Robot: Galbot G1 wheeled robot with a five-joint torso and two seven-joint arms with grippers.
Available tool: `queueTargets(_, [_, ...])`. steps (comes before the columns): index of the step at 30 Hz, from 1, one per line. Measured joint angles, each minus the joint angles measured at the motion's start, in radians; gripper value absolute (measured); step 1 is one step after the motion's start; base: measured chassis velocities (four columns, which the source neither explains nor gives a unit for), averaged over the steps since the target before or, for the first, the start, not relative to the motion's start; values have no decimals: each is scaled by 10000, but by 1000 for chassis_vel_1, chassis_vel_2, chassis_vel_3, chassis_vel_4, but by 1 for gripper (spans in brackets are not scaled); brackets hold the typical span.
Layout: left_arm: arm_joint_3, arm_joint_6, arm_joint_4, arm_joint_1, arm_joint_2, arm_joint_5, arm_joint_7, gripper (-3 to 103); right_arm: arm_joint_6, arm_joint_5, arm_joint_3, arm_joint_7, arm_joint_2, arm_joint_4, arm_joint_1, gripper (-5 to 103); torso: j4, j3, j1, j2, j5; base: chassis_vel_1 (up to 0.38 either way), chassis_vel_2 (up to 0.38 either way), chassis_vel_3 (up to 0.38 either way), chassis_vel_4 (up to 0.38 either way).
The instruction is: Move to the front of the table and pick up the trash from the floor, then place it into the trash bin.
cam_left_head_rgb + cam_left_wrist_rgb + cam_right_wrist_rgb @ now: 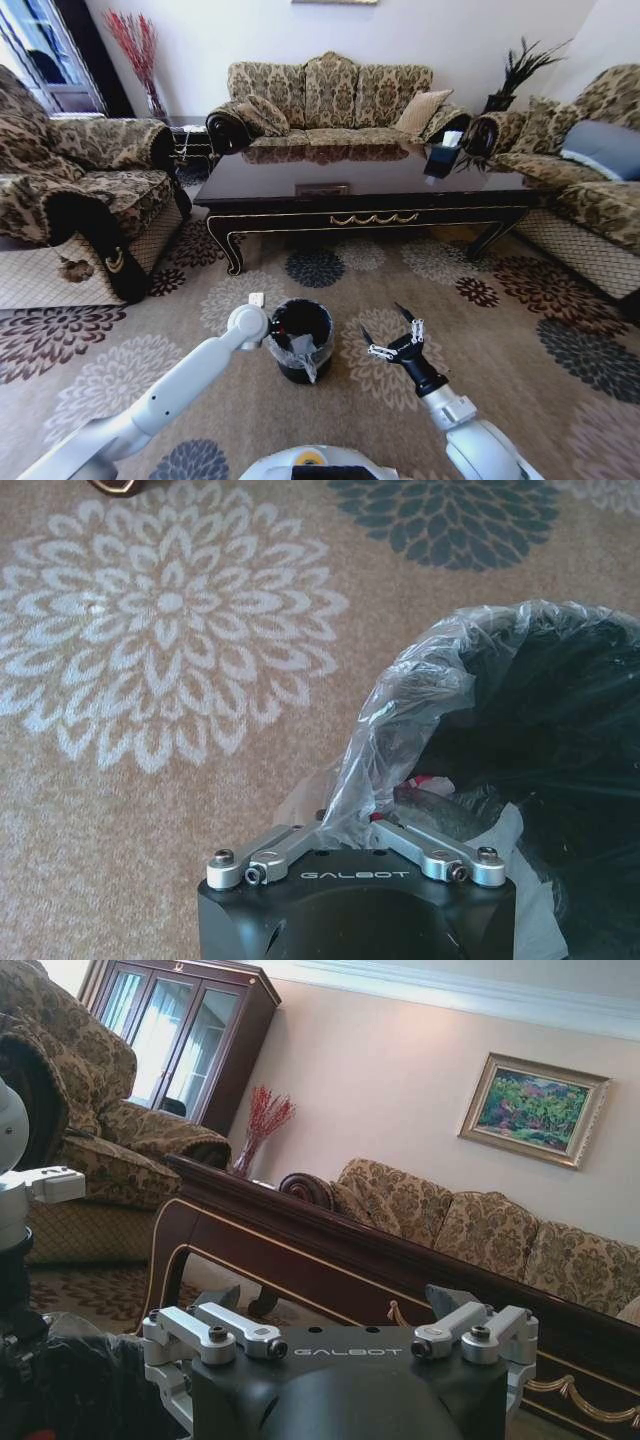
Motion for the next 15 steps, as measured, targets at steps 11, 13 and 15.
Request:
queueTargets(11, [-482,-2,-229,453,59,221,-23,19,18,-17,18,-2,52,-25,-59,100,1,-1,0,0,1,0,0,0,0])
queueTargets(13, [-612,-2,-309,548,78,286,41,30,19,-20,6,-2,57,-35,-52,100,1,-1,-1,0,3,0,0,0,0])
queueTargets(15, [-733,-2,-468,673,76,366,133,41,19,-17,3,0,55,-34,-43,100,0,0,0,0,2,0,0,0,0])
